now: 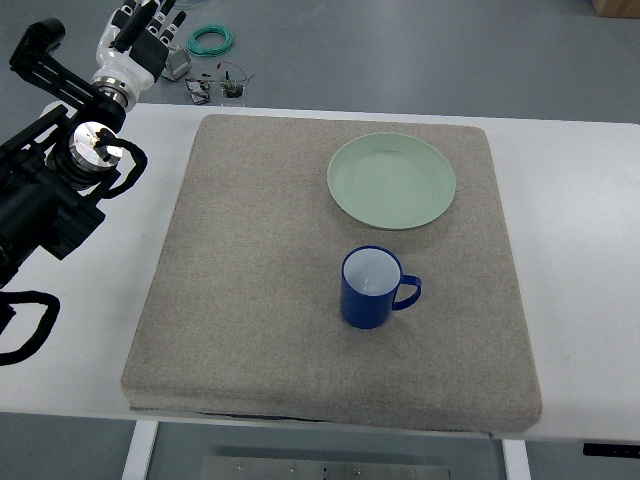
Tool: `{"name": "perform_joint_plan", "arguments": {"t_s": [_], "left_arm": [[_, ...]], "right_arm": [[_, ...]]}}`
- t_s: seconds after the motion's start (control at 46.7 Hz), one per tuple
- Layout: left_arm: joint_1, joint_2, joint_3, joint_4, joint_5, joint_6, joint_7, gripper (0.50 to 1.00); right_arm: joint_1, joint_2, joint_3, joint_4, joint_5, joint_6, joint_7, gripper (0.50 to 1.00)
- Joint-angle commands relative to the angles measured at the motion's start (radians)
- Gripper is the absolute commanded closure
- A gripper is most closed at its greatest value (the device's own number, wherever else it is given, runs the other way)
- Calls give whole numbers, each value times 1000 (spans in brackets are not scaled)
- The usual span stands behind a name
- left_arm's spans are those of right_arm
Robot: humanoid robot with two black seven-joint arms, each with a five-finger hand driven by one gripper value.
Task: Place cup left of plate with left hand
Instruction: 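Raise the left hand and extend it over the pad toward the mug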
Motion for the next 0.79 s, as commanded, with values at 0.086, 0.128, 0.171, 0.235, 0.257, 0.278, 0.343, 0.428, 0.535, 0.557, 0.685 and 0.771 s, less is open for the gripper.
{"name": "perform_joint_plan", "arguments": {"t_s": [0.086, 0.128, 0.171, 0.235, 0.257, 0.278, 0.343, 0.428, 0.535, 0.557, 0.685, 0.771], "left_arm": [[0, 0, 1, 1, 0, 1, -10, 506], [0, 0, 1, 1, 0, 1, -25, 506], [0, 0, 1, 1, 2, 1, -27, 506], [0, 0, 1, 1, 2, 0, -25, 506], [0, 0, -1, 1, 0, 0, -25, 506], [0, 0, -1, 1, 0, 0, -25, 506], [0, 0, 1, 1, 0, 0, -25, 506], [-1, 0, 1, 1, 2, 0, -25, 506], [0, 2, 13, -8, 11, -5, -17, 506], [0, 2, 19, -9, 14, -6, -16, 506], [-7, 3, 90, -29, 44, -35, -14, 506], [-12, 5, 162, -66, 61, -41, -14, 506]], "right_arm": [[0, 0, 0, 0, 0, 1, 0, 566], [0, 0, 0, 0, 0, -1, 0, 566], [0, 0, 0, 0, 0, 1, 0, 566], [0, 0, 0, 0, 0, -1, 0, 566], [0, 0, 0, 0, 0, 1, 0, 566], [0, 0, 0, 0, 0, 1, 0, 566], [0, 0, 0, 0, 0, 1, 0, 566], [0, 0, 0, 0, 0, 1, 0, 566], [0, 0, 0, 0, 0, 1, 0, 566], [0, 0, 0, 0, 0, 1, 0, 566], [0, 0, 0, 0, 0, 1, 0, 566], [0, 0, 0, 0, 0, -1, 0, 566]]}}
